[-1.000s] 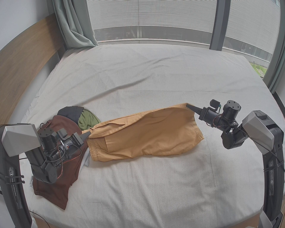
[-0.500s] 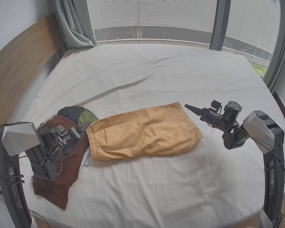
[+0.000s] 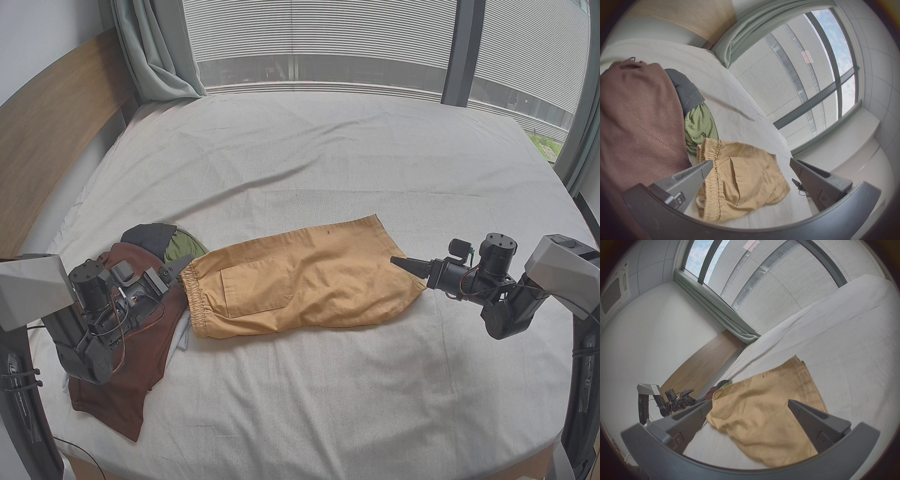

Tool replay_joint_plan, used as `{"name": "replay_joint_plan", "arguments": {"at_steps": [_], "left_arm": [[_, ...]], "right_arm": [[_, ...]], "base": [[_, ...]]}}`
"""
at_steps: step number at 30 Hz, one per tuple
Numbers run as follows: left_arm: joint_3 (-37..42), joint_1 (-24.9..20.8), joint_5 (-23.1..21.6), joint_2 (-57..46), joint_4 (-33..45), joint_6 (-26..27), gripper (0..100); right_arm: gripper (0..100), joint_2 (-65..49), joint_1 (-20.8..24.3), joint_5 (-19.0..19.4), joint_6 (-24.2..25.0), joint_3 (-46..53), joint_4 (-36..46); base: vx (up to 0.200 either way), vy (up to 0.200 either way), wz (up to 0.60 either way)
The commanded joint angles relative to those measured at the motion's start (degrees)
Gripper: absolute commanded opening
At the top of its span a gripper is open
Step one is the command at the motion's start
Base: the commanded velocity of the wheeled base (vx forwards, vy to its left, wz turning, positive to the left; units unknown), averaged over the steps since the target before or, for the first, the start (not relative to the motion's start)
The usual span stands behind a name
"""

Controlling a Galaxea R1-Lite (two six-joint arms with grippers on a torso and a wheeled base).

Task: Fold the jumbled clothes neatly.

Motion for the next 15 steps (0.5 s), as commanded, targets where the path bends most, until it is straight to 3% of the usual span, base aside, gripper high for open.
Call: {"name": "replay_joint_plan", "arguments": {"at_steps": [1,4,10,15], "left_arm": [[4.0,-0.7,-0.5,-3.7,0.0,4.3,100],[4.4,-1.0,0.1,-3.7,0.0,9.2,100],[5.5,-1.8,0.2,-4.6,0.0,9.9,100],[6.2,-2.2,1.4,-4.6,0.0,15.5,100]], "right_arm": [[100,-5.7,1.9,-0.9,-2.3,7.2,-0.3],[100,-7.2,4.0,-3.3,-4.8,10.8,-1.1],[100,-8.5,6.2,-4.2,-5.1,14.3,-2.0],[100,-8.1,6.6,-6.9,-5.5,15.4,-2.2]], "base": [[0.0,0.0,0.0],[0.0,0.0,0.0],[0.0,0.0,0.0],[0.0,0.0,0.0]]}}
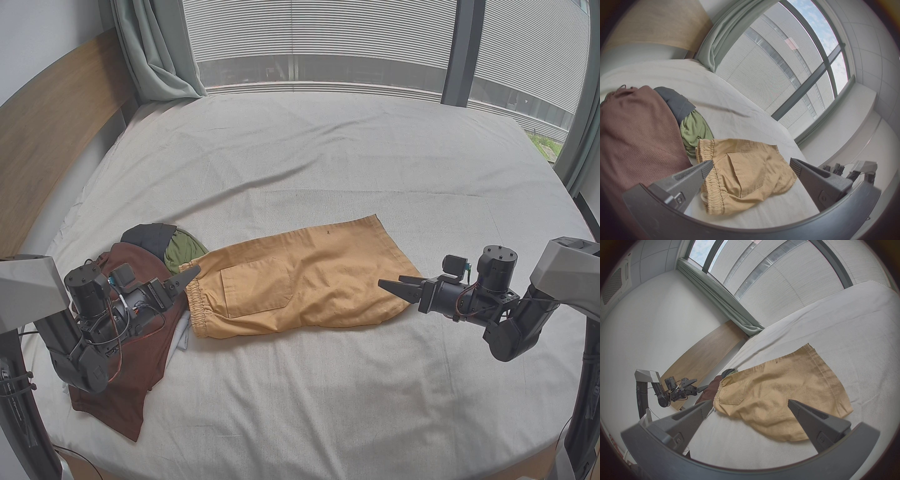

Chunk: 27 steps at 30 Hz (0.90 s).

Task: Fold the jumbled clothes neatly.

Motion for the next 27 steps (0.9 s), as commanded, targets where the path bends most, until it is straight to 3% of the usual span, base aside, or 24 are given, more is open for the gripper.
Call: {"name": "replay_joint_plan", "arguments": {"at_steps": [1,10,12,17,27], "left_arm": [[0.7,-0.4,1.1,-0.5,0.0,3.0,100],[2.2,-1.4,2.8,-0.4,0.0,10.6,100],[2.2,-1.4,3.5,-0.4,0.0,11.8,100],[2.2,-1.4,3.8,0.0,0.0,14.7,100],[2.2,-1.4,3.9,0.0,0.0,14.9,100]], "right_arm": [[100,-0.6,0.6,-1.3,-0.1,1.1,-0.1],[100,-0.2,1.0,-2.4,0.1,4.4,-1.3],[100,0.0,1.1,-4.8,0.1,4.4,-1.4],[100,1.8,1.2,-5.9,0.1,4.5,-2.4],[100,5.0,1.4,-7.6,0.4,4.8,-2.5]], "base": [[0.0,0.0,0.0],[0.0,0.0,0.0],[0.0,0.0,0.0],[0.0,0.0,0.0],[0.0,0.0,0.0]]}}
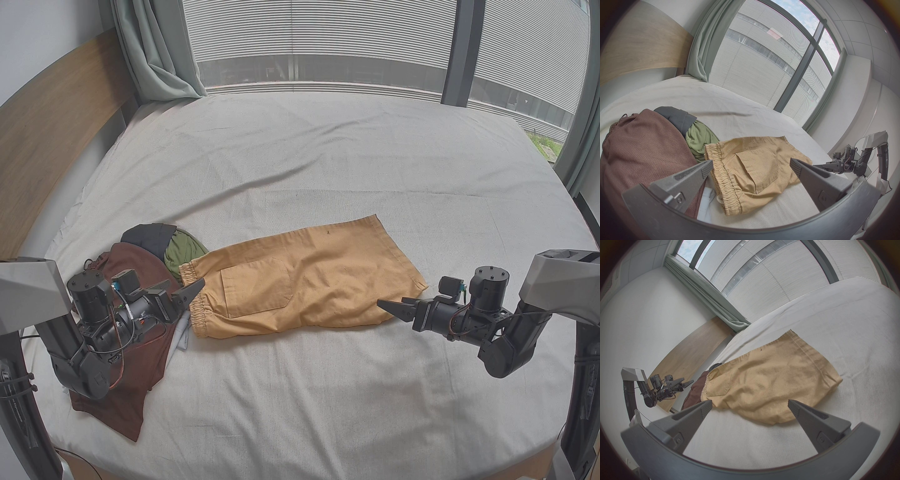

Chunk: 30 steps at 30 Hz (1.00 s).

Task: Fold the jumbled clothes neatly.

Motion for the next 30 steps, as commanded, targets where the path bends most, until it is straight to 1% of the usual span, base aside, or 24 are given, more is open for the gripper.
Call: {"name": "replay_joint_plan", "arguments": {"at_steps": [1,21,24,26,30], "left_arm": [[0.0,0.0,0.0,0.2,0.0,0.0,100],[0.0,-0.1,0.1,0.3,0.0,0.1,100],[0.0,-0.1,0.1,0.3,0.0,0.1,100],[0.0,0.0,0.1,0.3,0.0,0.0,100],[-0.1,0.0,0.1,0.2,0.0,0.0,100]], "right_arm": [[100,1.9,0.1,0.0,0.1,-0.1,0.0],[100,7.3,0.4,-0.4,0.2,-1.6,-0.1],[100,8.1,0.8,-1.0,0.3,-2.3,-0.2],[100,9.7,1.5,-2.2,0.8,-3.5,-0.9],[100,11.1,2.5,-2.7,2.3,-4.5,-1.7]], "base": [[0.0,0.0,0.0],[0.0,0.0,0.0],[0.0,0.0,0.0],[0.0,0.0,0.0],[0.0,0.0,0.0]]}}
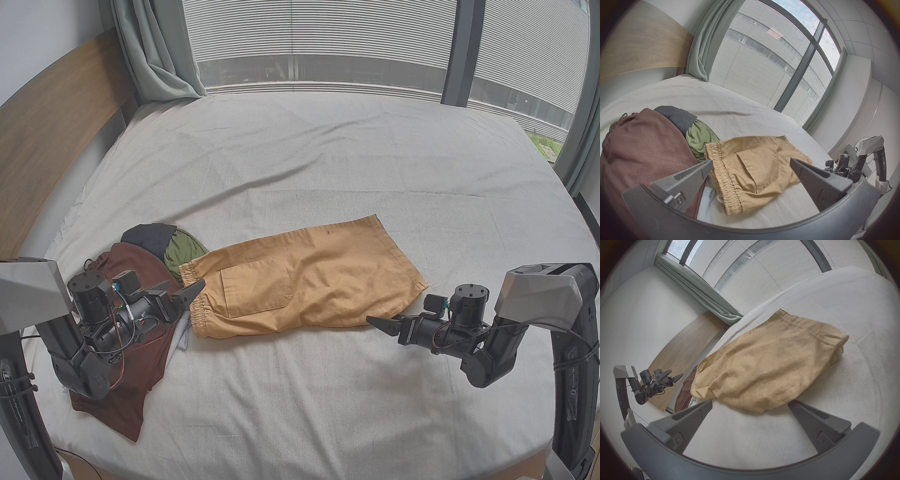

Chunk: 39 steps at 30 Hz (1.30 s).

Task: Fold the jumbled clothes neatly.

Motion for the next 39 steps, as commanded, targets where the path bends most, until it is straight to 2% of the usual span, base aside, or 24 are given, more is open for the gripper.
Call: {"name": "replay_joint_plan", "arguments": {"at_steps": [1,6,15,21,26,30,38,39], "left_arm": [[-0.1,0.0,0.0,0.1,0.0,0.0,100],[-0.2,0.1,0.0,0.0,0.0,-0.1,100],[-0.2,0.1,-0.1,0.2,0.0,-0.1,100],[-0.2,0.1,-0.1,0.4,0.0,-0.1,100],[-0.3,0.1,-0.1,0.4,0.0,-0.1,100],[-0.3,0.2,-0.2,0.5,0.0,-0.1,100],[-0.4,0.2,-0.2,0.8,0.0,-0.1,100],[-0.4,0.2,-0.1,0.8,0.0,-0.1,100]], "right_arm": [[100,2.4,1.3,-0.1,0.7,-1.0,-0.2],[100,3.8,2.6,-0.2,1.2,-2.6,-0.3],[100,7.7,5.3,-3.6,6.7,-8.4,-3.0],[100,8.6,5.7,-3.8,7.8,-11.2,-3.0],[100,9.2,6.2,-4.6,10.9,-12.5,-3.5],[100,10.6,6.3,-6.3,11.6,-14.5,-4.4],[100,11.1,6.3,-6.5,11.7,-14.7,-4.5],[0,11.1,6.3,-6.5,11.7,-14.7,-4.5]], "base": [[0.0,0.0,0.0],[0.0,0.0,0.0],[0.0,0.0,0.0],[0.0,0.0,0.0],[0.0,0.0,0.0],[0.0,0.0,0.0],[0.0,0.0,0.0],[0.0,0.0,0.0]]}}
